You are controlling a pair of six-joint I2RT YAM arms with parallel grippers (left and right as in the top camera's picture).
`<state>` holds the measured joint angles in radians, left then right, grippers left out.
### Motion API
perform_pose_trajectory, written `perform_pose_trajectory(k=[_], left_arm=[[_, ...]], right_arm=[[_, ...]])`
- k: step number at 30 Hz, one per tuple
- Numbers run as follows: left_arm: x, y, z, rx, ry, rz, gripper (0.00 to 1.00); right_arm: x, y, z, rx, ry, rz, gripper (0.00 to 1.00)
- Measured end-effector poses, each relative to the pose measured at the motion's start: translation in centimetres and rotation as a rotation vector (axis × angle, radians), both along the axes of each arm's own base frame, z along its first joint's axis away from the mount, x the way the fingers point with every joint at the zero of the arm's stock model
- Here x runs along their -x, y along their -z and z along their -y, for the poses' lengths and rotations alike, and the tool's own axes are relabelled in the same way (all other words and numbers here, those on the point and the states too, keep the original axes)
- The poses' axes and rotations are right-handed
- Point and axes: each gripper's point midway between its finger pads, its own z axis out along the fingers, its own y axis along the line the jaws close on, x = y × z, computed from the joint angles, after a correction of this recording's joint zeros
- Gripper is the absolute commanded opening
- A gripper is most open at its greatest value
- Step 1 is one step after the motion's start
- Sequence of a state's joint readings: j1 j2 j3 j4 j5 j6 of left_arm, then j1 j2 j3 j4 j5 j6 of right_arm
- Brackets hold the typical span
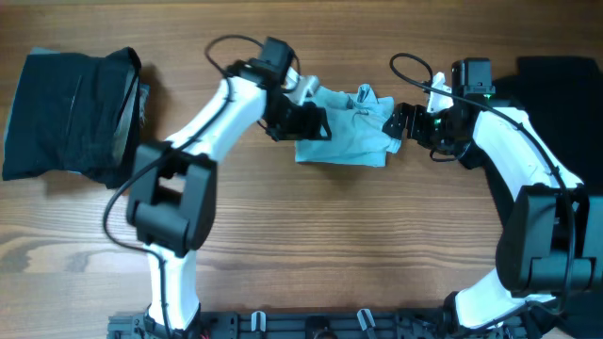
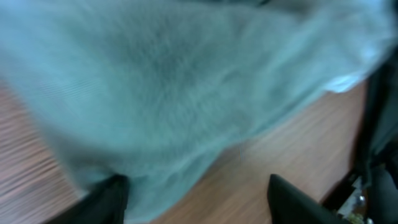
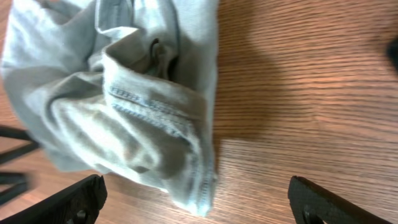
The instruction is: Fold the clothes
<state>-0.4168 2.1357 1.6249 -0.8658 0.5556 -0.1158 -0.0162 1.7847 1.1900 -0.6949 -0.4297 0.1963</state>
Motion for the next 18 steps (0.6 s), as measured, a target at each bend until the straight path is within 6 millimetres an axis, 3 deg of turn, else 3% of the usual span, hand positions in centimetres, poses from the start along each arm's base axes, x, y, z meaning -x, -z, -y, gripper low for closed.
perform_pose_trajectory(k=[2,3,7,8,9,10,12,13,16,17,18], left_arm=[[0.8,2.2,0.3,-0.033,0.021,-0.041,0.06],[1.1,3.0,0.1,-0.052,0.02,-0.056,0.04],[1.3,3.7,-2.7,-0.143,-0.024,-0.101,0.04],[1.0,3.8,-3.8,-0.16,-0.045,-0.108,0.04],[0.4,3.8,-5.4,-0.184,-0.079,-0.111,0.06],[-0.2,3.6,-6.5,-0.191,-0.107,-0.107,0.1],[-1.4,2.9,-8.6,-0.156,-0.173,-0.111,0.12],[-1.9,2.3,-8.6,-0.094,-0.191,-0.119,0.11],[-3.6,-0.3,-5.8,0.158,-0.173,-0.084,0.07],[-3.9,-1.1,-4.9,0.222,-0.156,-0.071,0.11],[-4.0,-1.9,-4.1,0.278,-0.139,-0.062,0.26]], right_arm=[[0.1,-0.2,-0.4,-0.02,-0.017,0.005,0.98],[0.1,-0.2,-0.5,-0.025,-0.022,0.007,0.98],[0.1,-0.3,-0.7,-0.036,-0.027,0.006,0.96],[0.2,-0.3,-0.7,-0.036,-0.027,0.002,0.87],[0.3,-0.3,-0.8,-0.042,-0.038,0.005,0.67],[0.3,-0.6,-1.3,-0.063,-0.073,0.021,0.39],[0.4,-1.4,-2.8,-0.136,-0.134,0.048,0.15],[0.4,-1.8,-3.7,-0.172,-0.157,0.063,0.1],[-0.2,-2.7,-5.4,-0.226,-0.199,0.117,0.05],[-0.7,-2.9,-5.7,-0.228,-0.199,0.14,0.05],[-1.2,-2.9,-5.7,-0.219,-0.189,0.153,0.05]])
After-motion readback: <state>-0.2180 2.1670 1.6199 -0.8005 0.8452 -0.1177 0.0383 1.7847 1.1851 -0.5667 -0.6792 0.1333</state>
